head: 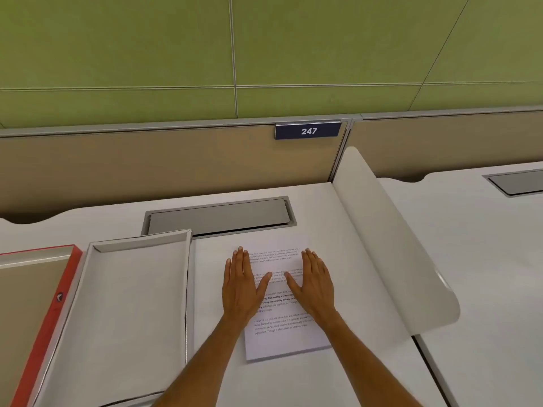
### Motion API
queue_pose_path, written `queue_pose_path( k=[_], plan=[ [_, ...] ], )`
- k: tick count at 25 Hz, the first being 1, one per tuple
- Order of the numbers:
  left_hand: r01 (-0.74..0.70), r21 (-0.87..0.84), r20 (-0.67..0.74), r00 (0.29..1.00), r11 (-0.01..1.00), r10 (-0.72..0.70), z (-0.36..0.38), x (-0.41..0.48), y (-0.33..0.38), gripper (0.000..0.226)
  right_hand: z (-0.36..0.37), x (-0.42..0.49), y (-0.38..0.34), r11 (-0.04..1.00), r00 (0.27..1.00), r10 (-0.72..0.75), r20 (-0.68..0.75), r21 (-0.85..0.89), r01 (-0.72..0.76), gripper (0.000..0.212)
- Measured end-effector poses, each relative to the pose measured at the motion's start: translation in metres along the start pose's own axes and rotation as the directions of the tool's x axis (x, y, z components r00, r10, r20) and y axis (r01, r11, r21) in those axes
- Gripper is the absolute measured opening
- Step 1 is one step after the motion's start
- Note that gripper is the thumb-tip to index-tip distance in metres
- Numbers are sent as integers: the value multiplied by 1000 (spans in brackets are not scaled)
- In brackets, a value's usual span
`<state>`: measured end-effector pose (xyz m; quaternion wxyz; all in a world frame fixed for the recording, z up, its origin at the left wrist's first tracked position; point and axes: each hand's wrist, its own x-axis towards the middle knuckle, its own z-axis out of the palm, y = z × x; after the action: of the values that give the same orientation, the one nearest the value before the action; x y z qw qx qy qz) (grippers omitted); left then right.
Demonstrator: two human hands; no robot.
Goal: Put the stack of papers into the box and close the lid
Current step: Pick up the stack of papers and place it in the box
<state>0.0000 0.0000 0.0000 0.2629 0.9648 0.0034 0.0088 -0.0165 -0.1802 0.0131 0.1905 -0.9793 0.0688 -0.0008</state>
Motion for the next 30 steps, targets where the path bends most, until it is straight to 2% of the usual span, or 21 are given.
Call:
queue_pose_path(
  k=[11, 15, 18, 20, 22, 26, 30],
  plan=[
    [98, 29, 85, 991, 995, -100, 11, -21, -3, 97, 13, -19, 4, 994, 994, 85, 72, 59, -90, 84],
    [248, 14, 78, 966, 969, -248, 10, -18, 5, 105, 15, -19, 0, 975, 979, 197, 62, 91, -202, 94],
    [416, 106, 71, 903, 903, -424, 2, -11, 19, 100, 14, -15, -9, 920, 924, 382, 21, 88, -382, 96],
    [545, 106, 130, 822, 832, -555, -4, -6, 28, 96, 9, -10, -16, 868, 872, 488, 44, 76, -490, 91],
    [653, 61, 204, 732, 755, -650, -6, -2, 35, 97, 5, -3, -17, 815, 819, 561, 125, 93, -572, 92],
    [732, 22, 292, 647, 681, -704, -9, 6, 41, 96, -9, 13, -7, 728, 737, 601, 308, 169, -664, 96],
    [772, 16, 347, 592, 636, -727, -12, 11, 49, 92, -16, 18, -6, 728, 711, 610, 351, 106, -677, 103]
  ],
)
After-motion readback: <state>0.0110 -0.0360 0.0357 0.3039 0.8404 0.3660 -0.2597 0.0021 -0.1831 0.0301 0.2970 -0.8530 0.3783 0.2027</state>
